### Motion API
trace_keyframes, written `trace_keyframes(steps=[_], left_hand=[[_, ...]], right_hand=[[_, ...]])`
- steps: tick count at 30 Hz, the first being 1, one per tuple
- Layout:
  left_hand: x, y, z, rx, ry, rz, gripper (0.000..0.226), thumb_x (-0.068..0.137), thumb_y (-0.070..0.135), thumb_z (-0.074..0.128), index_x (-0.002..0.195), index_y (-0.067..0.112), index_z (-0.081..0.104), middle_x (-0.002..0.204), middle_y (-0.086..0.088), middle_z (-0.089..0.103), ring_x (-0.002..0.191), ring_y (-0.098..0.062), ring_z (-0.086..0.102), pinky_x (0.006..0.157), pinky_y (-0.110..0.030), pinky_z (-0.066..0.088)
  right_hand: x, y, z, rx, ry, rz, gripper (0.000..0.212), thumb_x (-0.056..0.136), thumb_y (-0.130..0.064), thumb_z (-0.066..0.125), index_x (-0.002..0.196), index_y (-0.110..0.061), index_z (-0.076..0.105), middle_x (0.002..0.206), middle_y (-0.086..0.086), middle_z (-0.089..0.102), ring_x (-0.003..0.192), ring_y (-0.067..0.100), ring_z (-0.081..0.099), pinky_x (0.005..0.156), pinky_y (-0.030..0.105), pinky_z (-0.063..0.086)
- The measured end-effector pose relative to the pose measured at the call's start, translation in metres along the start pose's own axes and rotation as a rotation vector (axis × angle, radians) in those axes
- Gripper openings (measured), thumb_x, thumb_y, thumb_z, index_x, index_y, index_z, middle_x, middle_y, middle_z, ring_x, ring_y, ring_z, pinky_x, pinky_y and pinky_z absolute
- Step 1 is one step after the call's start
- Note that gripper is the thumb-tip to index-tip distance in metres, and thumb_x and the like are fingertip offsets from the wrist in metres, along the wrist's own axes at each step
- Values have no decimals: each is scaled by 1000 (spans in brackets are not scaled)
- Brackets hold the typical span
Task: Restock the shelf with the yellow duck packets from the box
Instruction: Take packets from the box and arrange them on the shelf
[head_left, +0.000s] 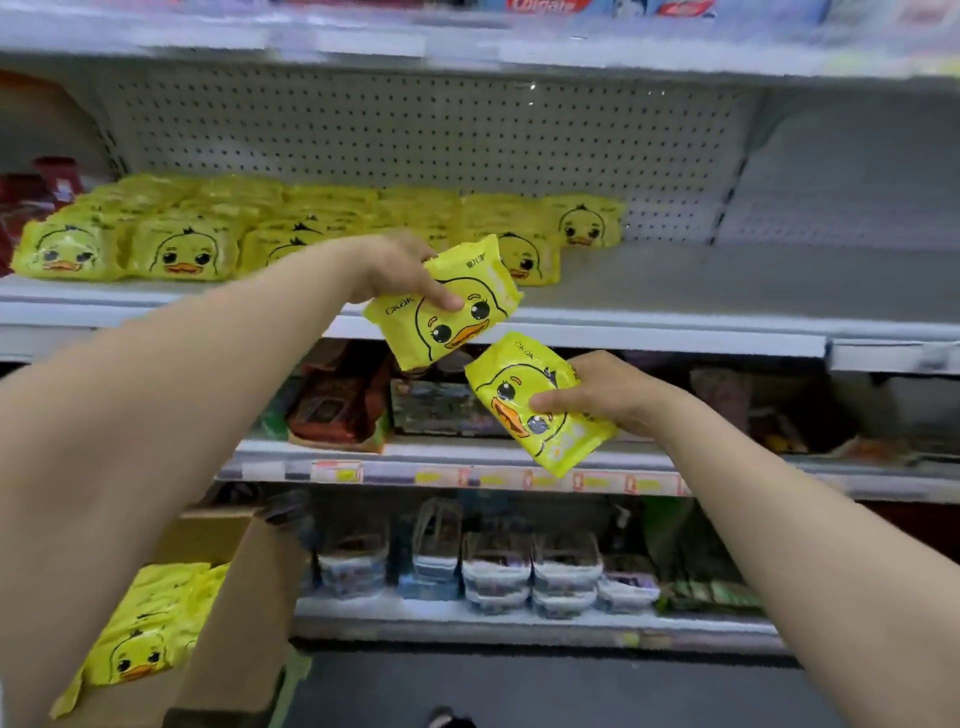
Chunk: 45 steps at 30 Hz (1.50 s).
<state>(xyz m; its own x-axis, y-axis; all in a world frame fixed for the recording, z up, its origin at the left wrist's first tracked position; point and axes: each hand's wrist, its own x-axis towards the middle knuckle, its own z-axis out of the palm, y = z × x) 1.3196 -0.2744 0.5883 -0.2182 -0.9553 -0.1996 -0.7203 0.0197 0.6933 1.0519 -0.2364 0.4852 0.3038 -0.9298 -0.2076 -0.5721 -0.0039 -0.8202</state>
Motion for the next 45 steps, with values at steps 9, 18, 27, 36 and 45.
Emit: trace_keyframes(steps=[9,18,27,36,45], left_hand=[[120,100,7,129,49,222,48,66,42,86,104,18,68,96,2,72,87,-19,69,84,-36,56],[261,173,-5,432,120,408,52,68,48,83,104,15,66,96,-3,67,81,-20,64,72,-29,51],[376,188,20,550,-7,478,51,68,41,85,108,16,66,106,-4,64,94,-23,61,82,-32,50],[433,162,43,767,-30,382,80,74,48,80,138,11,51,133,-10,53,117,-26,52,89,-30,42],[436,147,48,863,67,440,88,71,52,79,143,15,45,137,-8,52,121,-28,51,95,-34,45]], right_hand=[[11,10,-133,-81,229,12,31,72,-25,87,96,-11,74,88,4,78,81,22,75,78,37,61],[61,7,-247,-211,559,12,40,65,-29,92,99,-19,74,84,-7,76,74,7,71,67,20,55],[113,33,-294,-306,616,100,36,67,-33,89,96,-19,75,91,-2,76,86,20,72,81,38,59],[137,58,-314,-311,569,111,27,69,-26,89,90,-16,75,85,0,76,82,20,73,78,38,59],[181,62,-316,-293,489,122,32,65,-28,91,92,-20,76,85,-5,76,74,6,71,68,25,58]])
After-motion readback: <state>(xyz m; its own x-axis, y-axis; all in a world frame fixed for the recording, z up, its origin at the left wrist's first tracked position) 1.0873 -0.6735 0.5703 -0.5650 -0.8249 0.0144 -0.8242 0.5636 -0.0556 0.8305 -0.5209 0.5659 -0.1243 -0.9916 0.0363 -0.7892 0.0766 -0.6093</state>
